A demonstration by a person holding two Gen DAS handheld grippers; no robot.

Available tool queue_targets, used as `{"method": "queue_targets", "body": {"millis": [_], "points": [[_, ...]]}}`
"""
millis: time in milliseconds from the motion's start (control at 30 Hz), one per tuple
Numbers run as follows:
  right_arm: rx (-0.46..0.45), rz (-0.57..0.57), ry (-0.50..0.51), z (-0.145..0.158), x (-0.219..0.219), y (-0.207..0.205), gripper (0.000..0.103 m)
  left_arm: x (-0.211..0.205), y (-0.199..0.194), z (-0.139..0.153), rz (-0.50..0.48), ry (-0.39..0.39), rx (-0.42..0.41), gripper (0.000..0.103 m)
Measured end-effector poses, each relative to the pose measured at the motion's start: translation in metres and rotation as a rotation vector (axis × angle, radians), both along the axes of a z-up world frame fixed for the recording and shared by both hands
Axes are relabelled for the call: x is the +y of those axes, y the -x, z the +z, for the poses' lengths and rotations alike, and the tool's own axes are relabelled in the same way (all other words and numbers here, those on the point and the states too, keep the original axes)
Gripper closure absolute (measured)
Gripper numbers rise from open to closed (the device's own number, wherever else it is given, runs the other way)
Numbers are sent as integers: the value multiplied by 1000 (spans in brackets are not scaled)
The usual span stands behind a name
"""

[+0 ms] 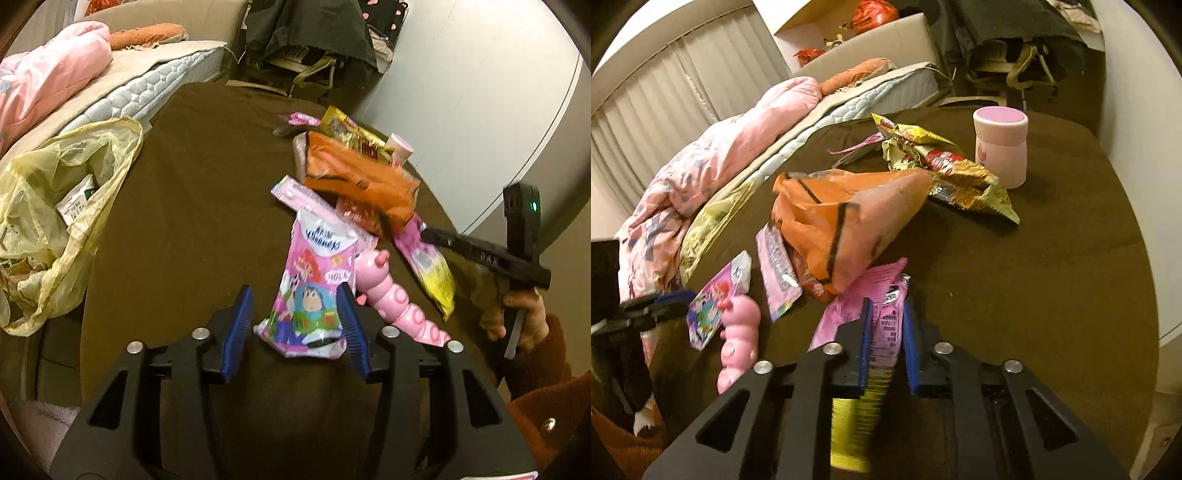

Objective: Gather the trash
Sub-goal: 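Grasp the pink Kleenex tissue pack with the left tool while the right tool grasps a pink-yellow wrapper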

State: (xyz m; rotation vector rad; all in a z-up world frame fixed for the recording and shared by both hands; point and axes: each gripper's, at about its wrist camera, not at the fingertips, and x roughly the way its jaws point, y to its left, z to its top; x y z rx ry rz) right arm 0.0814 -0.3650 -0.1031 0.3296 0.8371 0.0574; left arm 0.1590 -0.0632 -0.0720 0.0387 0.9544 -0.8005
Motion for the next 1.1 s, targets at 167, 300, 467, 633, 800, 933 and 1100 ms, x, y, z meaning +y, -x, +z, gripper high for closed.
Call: {"method": "queue_targets", "body": {"millis": [167, 300, 467, 633, 800, 933, 1100], "points": [[-27, -15, 3, 9, -3, 19, 91, -23, -8, 2, -47, -29, -21, 51], [-44, -7, 18, 17, -1, 26, 91, -46, -22, -10, -45, -105, -7, 51], [-30, 34, 79, 21, 10, 28, 91, -60, -33, -17, -56, -123, 40, 51], [10, 91, 153, 15, 22, 27, 64, -69, -44, -13, -81, -124, 62, 51], [72, 137, 161, 7, 28, 33, 55, -71, -46, -14, -83, -135, 65, 52], [149, 169, 191, -7, 39, 33, 55, -70, -42, -20, -86, -131, 83, 69], [109, 157, 209, 4, 44, 39, 81, -58, -37, -19, -70, -103, 85, 87]]}}
